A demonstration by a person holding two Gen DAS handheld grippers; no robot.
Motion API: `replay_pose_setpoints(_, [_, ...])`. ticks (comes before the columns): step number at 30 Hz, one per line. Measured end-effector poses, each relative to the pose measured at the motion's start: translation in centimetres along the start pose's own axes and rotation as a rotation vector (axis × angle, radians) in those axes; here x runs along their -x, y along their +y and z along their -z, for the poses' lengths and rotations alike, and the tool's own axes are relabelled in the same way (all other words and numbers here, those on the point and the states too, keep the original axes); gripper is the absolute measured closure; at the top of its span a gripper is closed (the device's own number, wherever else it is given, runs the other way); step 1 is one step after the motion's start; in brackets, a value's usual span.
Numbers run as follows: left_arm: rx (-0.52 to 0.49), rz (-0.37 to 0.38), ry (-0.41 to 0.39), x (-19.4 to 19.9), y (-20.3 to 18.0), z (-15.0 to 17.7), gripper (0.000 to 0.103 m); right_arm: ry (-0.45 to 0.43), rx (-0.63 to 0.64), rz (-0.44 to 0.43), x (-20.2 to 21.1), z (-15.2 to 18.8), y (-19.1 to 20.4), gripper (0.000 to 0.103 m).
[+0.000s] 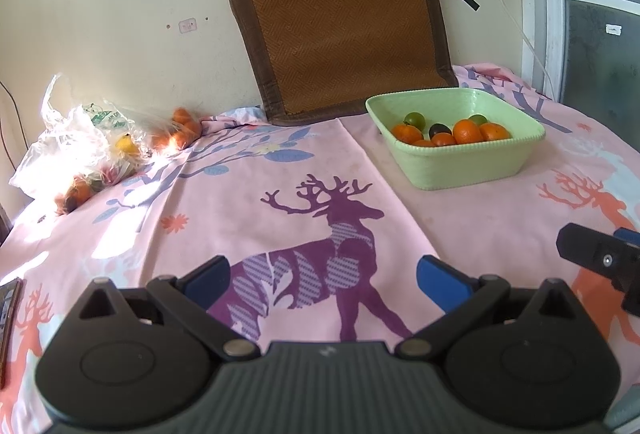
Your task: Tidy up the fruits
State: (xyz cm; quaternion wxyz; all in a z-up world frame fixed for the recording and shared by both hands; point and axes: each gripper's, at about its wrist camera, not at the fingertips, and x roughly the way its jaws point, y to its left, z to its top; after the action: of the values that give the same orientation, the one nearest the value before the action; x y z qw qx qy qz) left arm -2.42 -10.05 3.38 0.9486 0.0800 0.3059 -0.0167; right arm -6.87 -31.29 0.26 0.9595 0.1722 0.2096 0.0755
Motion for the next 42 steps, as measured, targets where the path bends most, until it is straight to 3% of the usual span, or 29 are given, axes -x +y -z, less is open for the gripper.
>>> replay_pose_setpoints(42, [0.021, 0.017, 0.064, 0.2, -0.2, -1.1, 0.0, -0.005, 0.005, -0.024, 0.8, -0.4, 0.3, 0.017])
